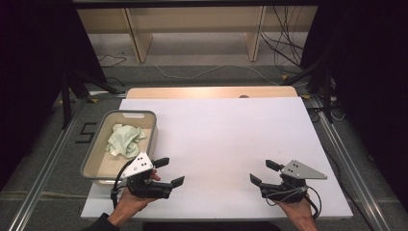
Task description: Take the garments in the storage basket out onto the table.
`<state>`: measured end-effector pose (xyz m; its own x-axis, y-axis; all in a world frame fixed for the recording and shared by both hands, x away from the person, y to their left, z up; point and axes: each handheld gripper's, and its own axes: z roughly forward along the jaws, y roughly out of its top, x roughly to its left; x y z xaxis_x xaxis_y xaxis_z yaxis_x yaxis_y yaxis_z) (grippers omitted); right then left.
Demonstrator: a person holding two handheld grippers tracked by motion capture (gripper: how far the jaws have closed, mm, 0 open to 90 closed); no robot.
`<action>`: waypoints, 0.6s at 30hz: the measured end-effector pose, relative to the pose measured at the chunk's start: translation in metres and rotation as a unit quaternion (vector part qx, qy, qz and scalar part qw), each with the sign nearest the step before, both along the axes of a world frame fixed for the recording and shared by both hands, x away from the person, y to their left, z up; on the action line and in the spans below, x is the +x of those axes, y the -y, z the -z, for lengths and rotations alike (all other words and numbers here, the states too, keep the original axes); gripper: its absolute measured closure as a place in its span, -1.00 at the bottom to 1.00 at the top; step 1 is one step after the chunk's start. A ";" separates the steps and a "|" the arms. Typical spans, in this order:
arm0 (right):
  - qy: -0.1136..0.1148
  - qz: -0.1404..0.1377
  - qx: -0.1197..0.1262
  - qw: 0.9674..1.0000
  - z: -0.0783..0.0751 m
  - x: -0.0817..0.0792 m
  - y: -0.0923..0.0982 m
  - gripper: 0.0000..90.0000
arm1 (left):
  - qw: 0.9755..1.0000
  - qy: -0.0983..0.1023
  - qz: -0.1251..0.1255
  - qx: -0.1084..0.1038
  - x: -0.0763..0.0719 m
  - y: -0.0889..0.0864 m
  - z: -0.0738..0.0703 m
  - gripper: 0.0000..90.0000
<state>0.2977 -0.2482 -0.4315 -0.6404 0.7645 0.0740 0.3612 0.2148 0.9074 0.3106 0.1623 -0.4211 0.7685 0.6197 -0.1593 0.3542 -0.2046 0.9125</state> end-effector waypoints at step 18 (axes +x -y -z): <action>0.002 0.001 0.001 1.000 -0.001 0.000 0.000 -0.45 | 1.000 -0.002 -0.001 -0.006 0.001 0.001 -0.001 -0.67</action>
